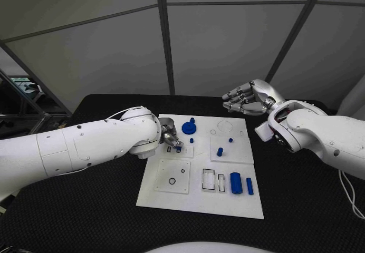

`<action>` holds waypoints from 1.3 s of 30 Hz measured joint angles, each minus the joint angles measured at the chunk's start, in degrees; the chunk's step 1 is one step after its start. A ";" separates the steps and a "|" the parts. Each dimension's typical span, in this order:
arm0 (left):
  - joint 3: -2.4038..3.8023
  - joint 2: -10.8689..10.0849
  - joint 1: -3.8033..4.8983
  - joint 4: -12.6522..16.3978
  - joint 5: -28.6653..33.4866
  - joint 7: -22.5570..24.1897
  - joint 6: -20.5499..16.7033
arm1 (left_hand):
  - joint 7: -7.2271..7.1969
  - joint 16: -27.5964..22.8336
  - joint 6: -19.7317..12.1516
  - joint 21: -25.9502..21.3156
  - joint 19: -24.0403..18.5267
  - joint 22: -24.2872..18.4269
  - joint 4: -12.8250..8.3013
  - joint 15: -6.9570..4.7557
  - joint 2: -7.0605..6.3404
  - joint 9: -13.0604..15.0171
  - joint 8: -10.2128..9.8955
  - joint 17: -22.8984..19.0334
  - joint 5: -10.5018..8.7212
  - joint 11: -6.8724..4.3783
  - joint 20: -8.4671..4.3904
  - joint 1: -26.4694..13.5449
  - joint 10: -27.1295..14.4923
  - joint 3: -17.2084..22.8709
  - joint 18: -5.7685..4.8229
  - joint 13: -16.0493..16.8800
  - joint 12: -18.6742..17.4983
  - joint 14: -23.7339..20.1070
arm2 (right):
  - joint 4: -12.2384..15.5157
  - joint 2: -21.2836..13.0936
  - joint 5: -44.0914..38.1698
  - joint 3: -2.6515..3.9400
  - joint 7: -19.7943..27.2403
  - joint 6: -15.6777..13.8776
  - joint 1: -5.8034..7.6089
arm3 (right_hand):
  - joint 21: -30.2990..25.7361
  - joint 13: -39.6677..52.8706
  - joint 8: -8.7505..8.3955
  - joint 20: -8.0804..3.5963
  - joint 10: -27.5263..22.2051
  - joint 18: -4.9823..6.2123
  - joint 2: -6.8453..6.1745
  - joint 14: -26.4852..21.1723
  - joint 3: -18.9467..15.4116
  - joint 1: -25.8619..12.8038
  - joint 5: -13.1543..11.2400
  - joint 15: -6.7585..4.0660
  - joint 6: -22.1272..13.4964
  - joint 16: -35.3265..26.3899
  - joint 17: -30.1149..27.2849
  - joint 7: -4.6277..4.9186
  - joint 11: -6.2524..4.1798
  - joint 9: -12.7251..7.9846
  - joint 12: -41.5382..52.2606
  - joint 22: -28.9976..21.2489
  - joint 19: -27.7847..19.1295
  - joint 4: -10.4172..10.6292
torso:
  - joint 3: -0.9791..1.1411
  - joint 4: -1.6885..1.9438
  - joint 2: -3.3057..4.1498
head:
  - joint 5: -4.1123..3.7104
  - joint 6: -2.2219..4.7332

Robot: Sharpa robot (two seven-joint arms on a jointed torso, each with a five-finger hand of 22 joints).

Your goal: Assemble the parts on the task board

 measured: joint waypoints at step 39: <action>-0.11 0.63 -0.05 -0.91 -0.70 -0.61 3.65 | 0.11 0.00 -0.09 0.00 0.00 0.00 -1.82 0.07 -0.88 0.70 0.72 0.00 -0.10 0.10 0.00 -1.69 -0.09 1.82 0.00 -0.10 0.00 -0.06 | -0.48 0.43 0.10 -0.01 0.04 0.60 -0.01 | -0.22 -0.16 0.00 0.00 0.00 0.00 0.24 0.00 0.00 -0.23 0.24 0.00 0.00 -0.22 0.01 0.00 0.00 0.01 0.01 -0.11 0.00 0.00 | 0.00 0.00 -0.01 | 0.06 -0.24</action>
